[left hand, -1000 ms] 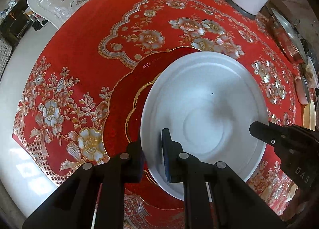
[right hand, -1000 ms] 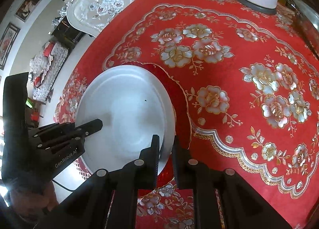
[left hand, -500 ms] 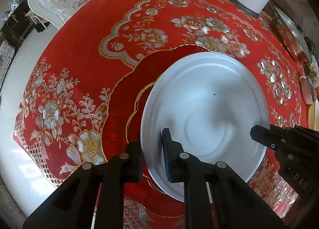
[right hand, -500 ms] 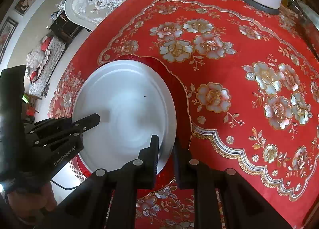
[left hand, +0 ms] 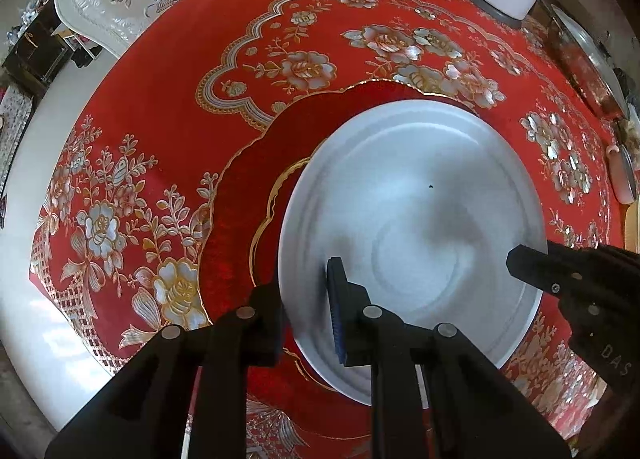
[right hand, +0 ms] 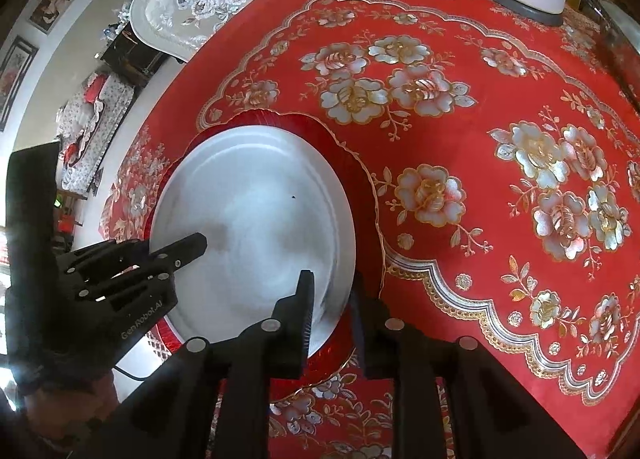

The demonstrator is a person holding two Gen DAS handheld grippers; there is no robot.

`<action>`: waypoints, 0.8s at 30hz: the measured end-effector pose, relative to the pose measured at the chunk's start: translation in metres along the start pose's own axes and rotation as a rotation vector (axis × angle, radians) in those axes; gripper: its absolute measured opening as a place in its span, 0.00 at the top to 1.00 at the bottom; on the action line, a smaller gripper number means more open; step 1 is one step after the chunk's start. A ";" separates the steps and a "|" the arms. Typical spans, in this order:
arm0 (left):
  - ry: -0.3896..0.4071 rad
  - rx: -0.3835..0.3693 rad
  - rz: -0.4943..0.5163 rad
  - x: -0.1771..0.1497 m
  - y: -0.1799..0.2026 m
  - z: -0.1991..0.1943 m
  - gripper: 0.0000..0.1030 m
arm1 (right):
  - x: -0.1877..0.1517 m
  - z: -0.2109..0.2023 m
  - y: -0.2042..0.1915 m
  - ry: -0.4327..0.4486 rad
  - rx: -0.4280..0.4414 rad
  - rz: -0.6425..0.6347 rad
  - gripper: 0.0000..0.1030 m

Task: Organize plates and bowls
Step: 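Lower the white plate onto the stickered red plate, then open the left tool and pull it back from the white plate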

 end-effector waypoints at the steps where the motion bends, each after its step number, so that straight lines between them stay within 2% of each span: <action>1: -0.005 -0.001 0.005 -0.001 0.001 0.001 0.77 | 0.000 -0.001 0.000 0.003 0.002 0.001 0.75; 5: 0.006 -0.020 -0.004 -0.002 0.001 -0.003 0.55 | 0.001 -0.007 0.000 0.016 -0.003 -0.004 0.74; 7: 0.023 -0.003 -0.001 -0.001 0.000 -0.009 0.48 | 0.001 -0.011 0.001 0.022 -0.002 -0.001 0.74; 14: 0.058 0.002 -0.009 0.003 -0.006 -0.028 0.48 | 0.001 -0.025 0.003 0.048 0.007 0.009 0.73; 18: 0.083 0.001 0.002 0.009 -0.001 -0.040 0.48 | 0.000 -0.034 0.010 0.068 0.014 0.029 0.68; 24: 0.116 -0.011 0.050 0.026 0.028 -0.049 0.46 | -0.001 -0.050 0.032 0.101 0.010 0.077 0.67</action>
Point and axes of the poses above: each gripper's, at about its wrist camera, not at the fingertips, and z roughly the way its jaws point, y to its right, x to its top, the point moved 7 cm from there along z, roughly the way its jaws point, and after that the axes turned 12 degrees about z, right-handed, at the moved point
